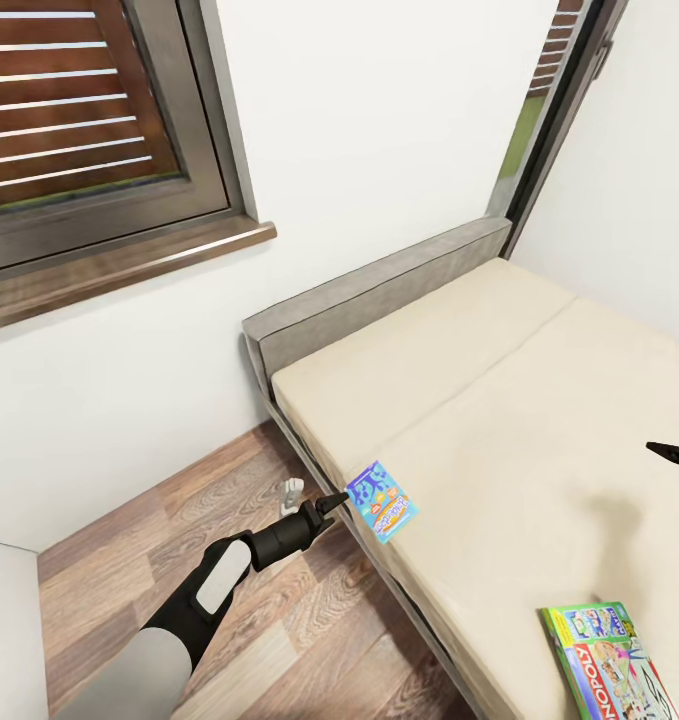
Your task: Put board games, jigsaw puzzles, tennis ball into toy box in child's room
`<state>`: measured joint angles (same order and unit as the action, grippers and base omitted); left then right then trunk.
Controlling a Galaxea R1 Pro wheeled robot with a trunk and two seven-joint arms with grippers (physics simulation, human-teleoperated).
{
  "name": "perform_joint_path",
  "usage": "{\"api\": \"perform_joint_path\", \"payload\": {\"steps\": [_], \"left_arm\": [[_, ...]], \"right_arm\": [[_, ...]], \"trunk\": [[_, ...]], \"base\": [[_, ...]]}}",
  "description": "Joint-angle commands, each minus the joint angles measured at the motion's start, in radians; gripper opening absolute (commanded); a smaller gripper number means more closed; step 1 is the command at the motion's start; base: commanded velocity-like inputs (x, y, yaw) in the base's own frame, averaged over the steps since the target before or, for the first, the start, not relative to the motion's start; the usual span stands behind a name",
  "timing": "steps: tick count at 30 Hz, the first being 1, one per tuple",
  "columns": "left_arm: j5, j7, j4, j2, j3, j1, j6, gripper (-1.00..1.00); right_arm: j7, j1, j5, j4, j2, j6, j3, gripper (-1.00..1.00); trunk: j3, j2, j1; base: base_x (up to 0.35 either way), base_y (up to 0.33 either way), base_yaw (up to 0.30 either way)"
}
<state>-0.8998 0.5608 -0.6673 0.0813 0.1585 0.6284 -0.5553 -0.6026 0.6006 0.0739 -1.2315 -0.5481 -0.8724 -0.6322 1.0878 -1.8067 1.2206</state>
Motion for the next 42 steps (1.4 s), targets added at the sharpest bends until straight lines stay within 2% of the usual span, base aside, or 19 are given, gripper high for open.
{"api": "perform_joint_path", "payload": {"steps": [1,20,42], "left_arm": [[-0.008,-0.001,0.0,0.0,0.001,0.0,-0.008,1.0],[-0.008,-0.001,0.0,-0.001,0.001,0.001,-0.008,1.0],[-0.008,0.0,0.0,-0.001,0.0,0.001,-0.008,1.0]], "right_arm": [[0.001,0.001,0.007,-0.001,0.0,-0.008,-0.001,1.0],[0.001,0.001,0.007,-0.008,0.002,-0.008,-0.001,1.0],[0.001,0.001,0.007,-0.009,0.002,-0.008,-0.001,1.0]], "trunk": [[0.001,0.0,0.0],[0.001,0.0,0.0],[0.001,0.0,0.0]], "base": [[0.0,0.0,-0.008],[0.0,0.0,-0.006],[0.0,0.0,-0.093]]}}
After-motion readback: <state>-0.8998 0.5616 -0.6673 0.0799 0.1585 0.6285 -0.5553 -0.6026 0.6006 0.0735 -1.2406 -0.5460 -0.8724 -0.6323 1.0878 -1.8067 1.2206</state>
